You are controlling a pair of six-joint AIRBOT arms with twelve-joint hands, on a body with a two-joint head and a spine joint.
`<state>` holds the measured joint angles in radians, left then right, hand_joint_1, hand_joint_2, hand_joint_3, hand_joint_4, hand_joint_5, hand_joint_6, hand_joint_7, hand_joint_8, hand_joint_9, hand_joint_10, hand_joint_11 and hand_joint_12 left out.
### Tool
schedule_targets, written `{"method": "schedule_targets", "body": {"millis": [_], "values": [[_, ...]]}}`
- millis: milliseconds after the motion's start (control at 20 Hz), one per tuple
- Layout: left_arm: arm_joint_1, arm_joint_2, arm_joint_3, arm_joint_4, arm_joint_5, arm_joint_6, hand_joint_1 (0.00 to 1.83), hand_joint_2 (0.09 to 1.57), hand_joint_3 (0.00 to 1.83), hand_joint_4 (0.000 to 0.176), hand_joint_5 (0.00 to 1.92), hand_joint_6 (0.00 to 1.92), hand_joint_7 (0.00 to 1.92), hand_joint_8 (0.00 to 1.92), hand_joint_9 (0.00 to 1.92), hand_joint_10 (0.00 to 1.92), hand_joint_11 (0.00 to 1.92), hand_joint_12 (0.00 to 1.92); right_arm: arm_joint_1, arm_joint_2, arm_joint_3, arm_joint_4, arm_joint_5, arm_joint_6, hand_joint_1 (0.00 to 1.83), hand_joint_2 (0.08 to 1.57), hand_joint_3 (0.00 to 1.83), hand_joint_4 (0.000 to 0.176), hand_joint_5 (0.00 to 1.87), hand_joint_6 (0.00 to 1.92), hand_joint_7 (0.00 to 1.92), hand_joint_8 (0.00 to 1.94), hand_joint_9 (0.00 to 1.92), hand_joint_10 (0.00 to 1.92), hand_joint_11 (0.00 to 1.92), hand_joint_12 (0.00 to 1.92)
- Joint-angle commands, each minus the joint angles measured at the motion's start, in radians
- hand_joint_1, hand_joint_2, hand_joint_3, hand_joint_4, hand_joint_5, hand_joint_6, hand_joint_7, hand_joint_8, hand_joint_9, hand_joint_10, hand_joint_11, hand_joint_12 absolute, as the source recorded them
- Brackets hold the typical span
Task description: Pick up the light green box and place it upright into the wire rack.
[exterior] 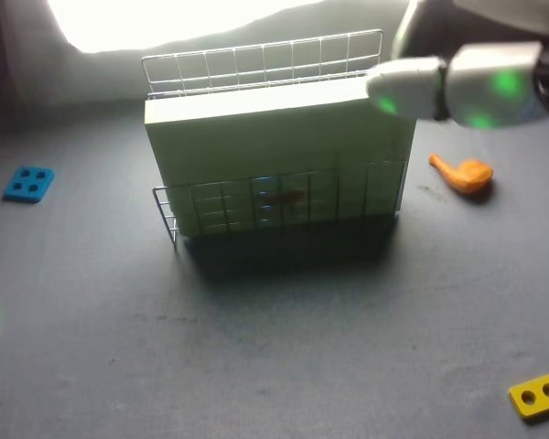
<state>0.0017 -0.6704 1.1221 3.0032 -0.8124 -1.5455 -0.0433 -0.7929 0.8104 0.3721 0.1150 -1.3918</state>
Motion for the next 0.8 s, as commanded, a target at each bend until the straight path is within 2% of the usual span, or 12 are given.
{"method": "schedule_targets", "body": {"millis": [0,200,350,450,600,750], "values": [[-0.007,0.001,0.003,0.009,0.062,0.009,0.48,1.35,0.01,0.000,0.97,1.92,1.08,1.92,1.07,1.92,0.99,1.92,0.008,0.014,-0.005,-0.008,0.106,0.000,0.11,1.37,0.00,0.176,1.19,1.92,1.26,1.94,1.27,1.92,1.30,1.92],[-0.001,0.001,0.011,0.004,0.061,0.015,0.53,1.34,0.00,0.000,0.99,1.92,1.11,1.92,1.09,1.92,1.02,1.92,-0.018,0.058,-0.034,-0.040,0.105,-0.003,0.18,1.36,0.00,0.176,1.17,1.92,1.24,1.94,1.24,1.92,1.28,1.92],[0.007,-0.002,0.029,-0.005,0.060,0.019,0.52,1.34,0.00,0.000,1.03,1.92,1.14,1.92,1.10,1.92,1.07,1.92,-0.039,0.097,-0.057,-0.052,0.105,-0.004,0.12,1.37,0.00,0.176,1.16,1.92,1.23,1.94,1.24,1.92,1.27,1.92],[0.009,-0.002,0.031,-0.010,0.059,0.021,0.48,1.36,0.01,0.000,1.03,1.92,1.12,1.92,1.07,1.92,1.03,1.92,-0.043,0.111,-0.058,-0.052,0.105,-0.004,0.13,1.38,0.00,0.176,1.18,1.92,1.25,1.94,1.25,1.92,1.27,1.92],[0.008,-0.002,0.027,-0.013,0.059,0.022,0.51,1.36,0.01,0.000,1.01,1.92,1.10,1.92,1.06,1.92,1.07,1.92,-0.045,0.134,-0.060,-0.052,0.105,-0.002,0.16,1.38,0.00,0.176,1.17,1.92,1.25,1.94,1.27,1.92,1.28,1.92],[0.008,-0.002,0.029,-0.013,0.059,0.022,0.53,1.36,0.00,0.000,1.01,1.92,1.10,1.92,1.05,1.92,1.05,1.92,-0.043,0.139,-0.062,-0.052,0.107,-0.004,0.11,1.38,0.00,0.176,1.15,1.92,1.22,1.94,1.25,1.92,1.28,1.92]]}}
